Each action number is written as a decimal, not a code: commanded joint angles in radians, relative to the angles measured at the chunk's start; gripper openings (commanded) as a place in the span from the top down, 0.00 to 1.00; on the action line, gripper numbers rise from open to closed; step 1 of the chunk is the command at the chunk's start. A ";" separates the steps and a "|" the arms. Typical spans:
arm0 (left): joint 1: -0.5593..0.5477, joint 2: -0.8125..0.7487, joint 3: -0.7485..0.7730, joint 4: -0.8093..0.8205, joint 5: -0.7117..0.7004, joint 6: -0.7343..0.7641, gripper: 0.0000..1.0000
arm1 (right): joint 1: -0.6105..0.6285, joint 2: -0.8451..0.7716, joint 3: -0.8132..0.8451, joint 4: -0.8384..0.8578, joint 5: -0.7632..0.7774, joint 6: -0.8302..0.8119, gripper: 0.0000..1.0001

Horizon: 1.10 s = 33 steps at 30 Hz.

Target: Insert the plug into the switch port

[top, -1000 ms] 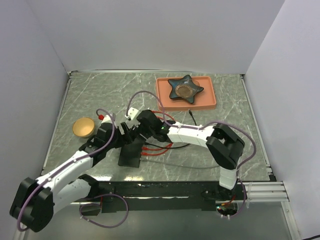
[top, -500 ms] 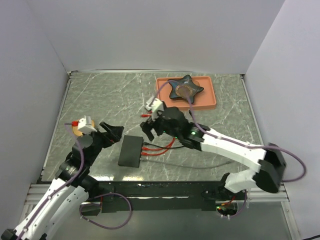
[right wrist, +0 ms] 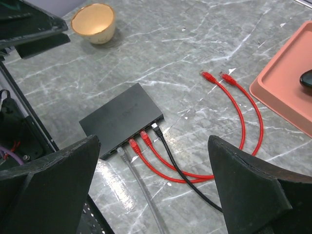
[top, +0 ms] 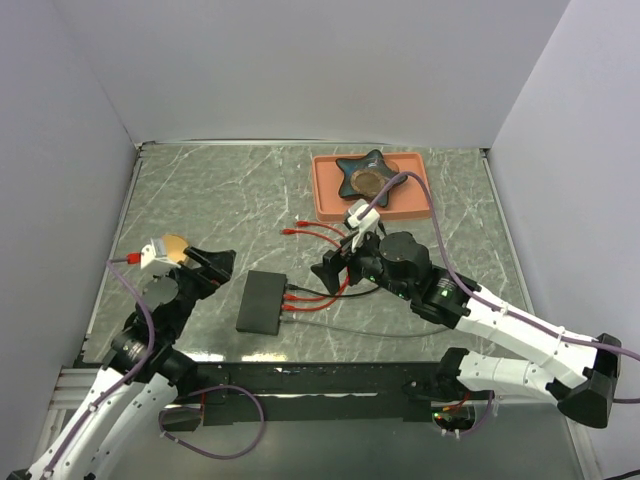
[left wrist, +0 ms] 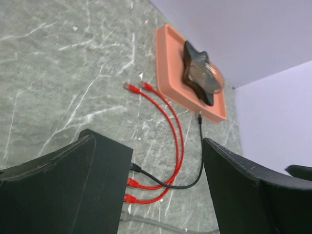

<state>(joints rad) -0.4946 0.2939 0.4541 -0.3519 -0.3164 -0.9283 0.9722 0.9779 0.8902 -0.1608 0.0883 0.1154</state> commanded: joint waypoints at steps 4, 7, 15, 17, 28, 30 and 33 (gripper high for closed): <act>-0.004 0.125 0.083 -0.035 -0.001 -0.027 0.04 | -0.010 0.010 0.015 -0.026 0.014 0.023 0.01; -0.004 0.163 0.098 -0.039 0.000 -0.029 0.04 | -0.009 0.010 0.012 -0.025 0.019 0.029 0.01; -0.004 0.165 0.095 -0.044 -0.007 0.003 0.04 | -0.010 0.025 0.019 -0.029 0.007 0.020 0.01; -0.004 0.151 0.087 -0.044 0.003 0.011 0.04 | -0.010 0.027 0.016 -0.028 0.010 0.027 0.01; -0.004 0.099 0.044 -0.010 0.019 0.077 0.04 | -0.010 0.036 -0.004 0.004 -0.001 0.033 0.01; -0.004 0.083 0.025 0.001 0.013 0.083 0.04 | -0.010 0.030 -0.011 0.020 0.014 0.024 0.01; -0.004 0.068 -0.011 0.062 0.019 0.104 0.04 | -0.009 0.030 0.003 -0.006 0.092 0.033 0.01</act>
<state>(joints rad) -0.4946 0.3824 0.4824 -0.3737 -0.3119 -0.8719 0.9676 1.0195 0.8787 -0.1841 0.0933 0.1417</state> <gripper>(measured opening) 0.963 0.993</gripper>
